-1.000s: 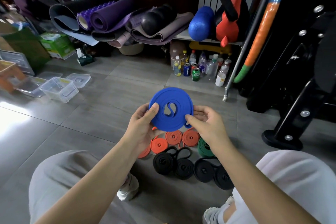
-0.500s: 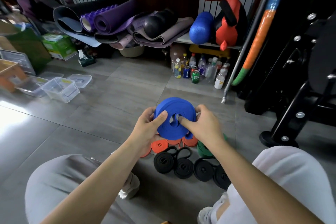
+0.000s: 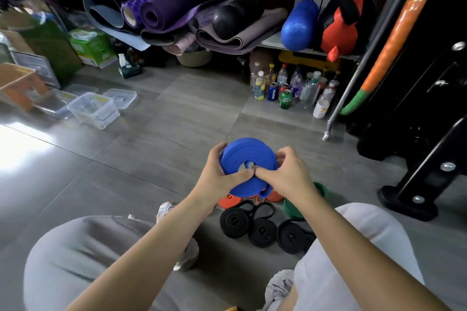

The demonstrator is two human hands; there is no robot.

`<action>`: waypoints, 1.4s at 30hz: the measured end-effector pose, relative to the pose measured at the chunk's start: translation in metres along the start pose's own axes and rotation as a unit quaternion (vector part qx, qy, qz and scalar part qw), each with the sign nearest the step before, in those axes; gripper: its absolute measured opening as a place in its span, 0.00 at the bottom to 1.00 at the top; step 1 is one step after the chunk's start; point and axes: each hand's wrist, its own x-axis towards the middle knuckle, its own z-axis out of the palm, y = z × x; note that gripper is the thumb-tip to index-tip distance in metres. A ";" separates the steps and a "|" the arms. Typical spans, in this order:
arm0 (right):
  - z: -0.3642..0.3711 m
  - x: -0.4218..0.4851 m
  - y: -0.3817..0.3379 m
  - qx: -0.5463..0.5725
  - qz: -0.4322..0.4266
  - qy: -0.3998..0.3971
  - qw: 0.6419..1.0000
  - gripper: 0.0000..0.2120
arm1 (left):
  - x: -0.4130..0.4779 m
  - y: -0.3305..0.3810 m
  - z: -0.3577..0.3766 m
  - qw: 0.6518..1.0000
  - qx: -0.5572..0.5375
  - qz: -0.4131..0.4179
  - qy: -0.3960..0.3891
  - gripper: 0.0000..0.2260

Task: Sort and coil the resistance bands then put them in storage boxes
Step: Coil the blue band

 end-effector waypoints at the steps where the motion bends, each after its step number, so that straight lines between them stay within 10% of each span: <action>1: 0.001 0.001 0.003 0.004 0.000 -0.004 1.000 0.28 | 0.001 -0.005 0.002 0.998 0.049 0.027 0.020 0.36; 13: -0.013 0.013 0.035 0.199 0.141 -0.042 0.969 0.17 | 0.006 -0.033 0.040 0.928 0.312 0.200 -0.048 0.62; 21: -0.021 0.010 0.056 0.219 0.134 -0.035 0.966 0.15 | 0.014 -0.037 0.052 0.911 0.335 0.241 -0.020 0.50; 32: -0.012 0.006 0.050 0.260 0.119 -0.016 0.958 0.12 | -0.004 -0.043 0.053 0.984 0.143 0.106 0.011 0.55; 37: -0.013 0.007 0.050 0.291 0.123 0.001 0.949 0.14 | -0.018 -0.038 0.054 0.946 -0.265 -0.170 -0.073 0.32; 42: -0.003 -0.001 0.047 0.262 0.114 -0.021 0.958 0.16 | -0.011 -0.028 0.053 0.977 -0.171 -0.123 -0.043 0.12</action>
